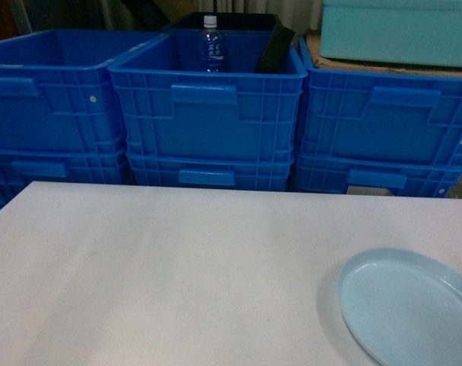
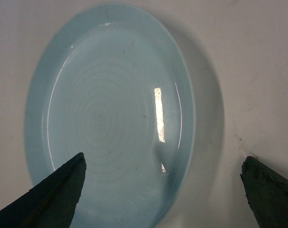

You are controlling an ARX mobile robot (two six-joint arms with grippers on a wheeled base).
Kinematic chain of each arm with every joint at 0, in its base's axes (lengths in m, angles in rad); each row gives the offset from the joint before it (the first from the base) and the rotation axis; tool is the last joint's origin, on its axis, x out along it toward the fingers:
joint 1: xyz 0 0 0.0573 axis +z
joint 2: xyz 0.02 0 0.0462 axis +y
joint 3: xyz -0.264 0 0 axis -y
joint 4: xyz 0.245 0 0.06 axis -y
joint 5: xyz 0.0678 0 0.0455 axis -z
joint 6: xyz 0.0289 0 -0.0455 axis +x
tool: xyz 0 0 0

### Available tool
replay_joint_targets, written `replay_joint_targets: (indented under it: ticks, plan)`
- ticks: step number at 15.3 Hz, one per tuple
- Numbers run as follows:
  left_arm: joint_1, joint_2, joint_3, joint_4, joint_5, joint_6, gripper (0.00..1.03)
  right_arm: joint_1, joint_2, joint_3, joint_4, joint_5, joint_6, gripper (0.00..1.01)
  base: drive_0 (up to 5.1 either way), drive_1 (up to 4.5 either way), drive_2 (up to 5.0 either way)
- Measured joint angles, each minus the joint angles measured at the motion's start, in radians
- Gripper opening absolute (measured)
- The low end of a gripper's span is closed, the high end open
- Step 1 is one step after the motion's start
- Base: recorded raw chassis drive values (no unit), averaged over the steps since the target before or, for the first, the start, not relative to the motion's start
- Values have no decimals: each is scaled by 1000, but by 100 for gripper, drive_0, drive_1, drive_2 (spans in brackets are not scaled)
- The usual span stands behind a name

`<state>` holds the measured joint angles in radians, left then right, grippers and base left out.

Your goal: Place blue tray on left shelf second layer neatly

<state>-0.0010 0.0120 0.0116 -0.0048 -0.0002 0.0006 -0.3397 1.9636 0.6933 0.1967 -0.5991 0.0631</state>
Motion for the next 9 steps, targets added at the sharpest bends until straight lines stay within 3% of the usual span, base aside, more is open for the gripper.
replay_joint_targets:
  ticks: [2,4,5,6,9]
  plan:
    - [0,0,0,0,0,0,98,13,14,-5,34,-22,23,98,0,0,0]
    - [0,0,0,0,0,0,98,84,29,-6,67,-7,56,98,0,0,0]
    - [0,0,0,0,0,0,98,91,51,-13,85,44,16,72,0,0,0]
    - [0,0,0,0,0,0,98,85,64,-22,108,75,-6,54,0,0,0]
    - [0,0,0,0,0,0,98,64,79,-42,147,90,-16,21,0,0,0]
